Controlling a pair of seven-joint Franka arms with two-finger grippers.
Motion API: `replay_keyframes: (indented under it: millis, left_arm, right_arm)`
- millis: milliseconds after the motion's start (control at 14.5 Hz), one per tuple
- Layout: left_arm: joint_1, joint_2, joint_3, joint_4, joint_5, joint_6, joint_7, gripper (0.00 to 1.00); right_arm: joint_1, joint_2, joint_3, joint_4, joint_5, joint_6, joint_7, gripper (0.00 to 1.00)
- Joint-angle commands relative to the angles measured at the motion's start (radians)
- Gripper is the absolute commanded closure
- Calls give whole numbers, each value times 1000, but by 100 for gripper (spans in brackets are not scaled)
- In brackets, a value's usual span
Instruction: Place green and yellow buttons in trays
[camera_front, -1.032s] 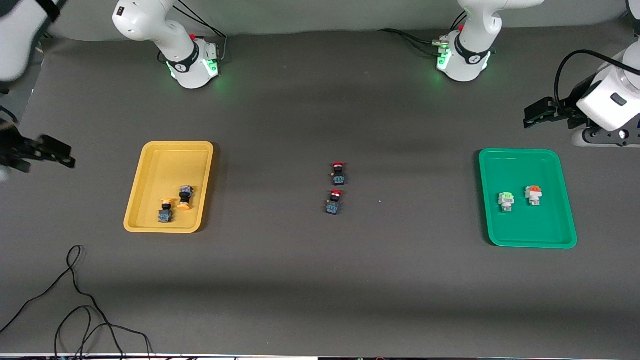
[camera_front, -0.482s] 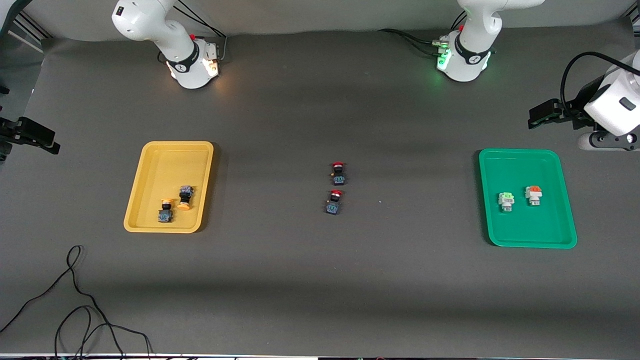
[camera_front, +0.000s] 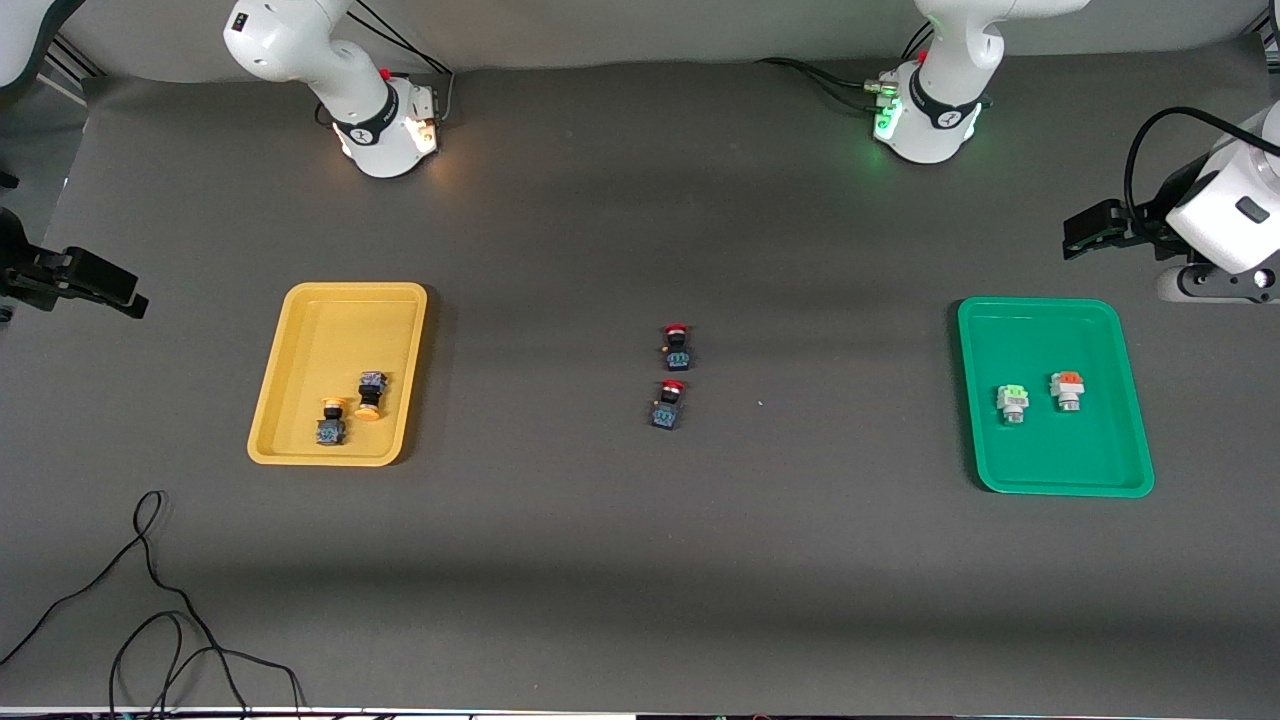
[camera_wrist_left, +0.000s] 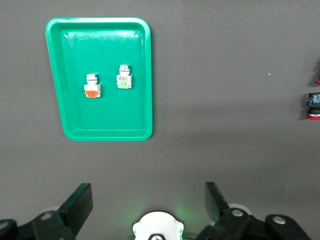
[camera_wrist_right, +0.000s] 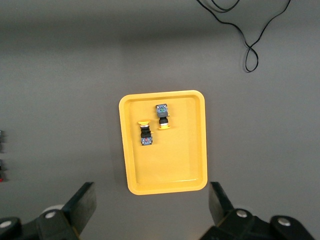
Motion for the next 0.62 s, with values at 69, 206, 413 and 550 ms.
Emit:
replay_keyframes:
  millis: [69, 206, 413, 550]
  left_arm:
    - [-9, -1, 6, 15, 5, 6, 17, 0]
    - [-9, -2, 5, 15, 4, 3, 19, 0]
    - [-11, -1, 5, 18, 4, 19, 19, 0]
    - [-11, 4, 5, 18, 4, 25, 19, 0]
  right_arm:
    - [-203, -21, 201, 107, -21, -44, 28, 0]
    - [-344, -30, 353, 193, -75, -92, 25, 0]
    - [-539, -128, 653, 204, -211, -100, 53, 0]
    - [-697, -208, 920, 189, -355, -93, 82, 0]
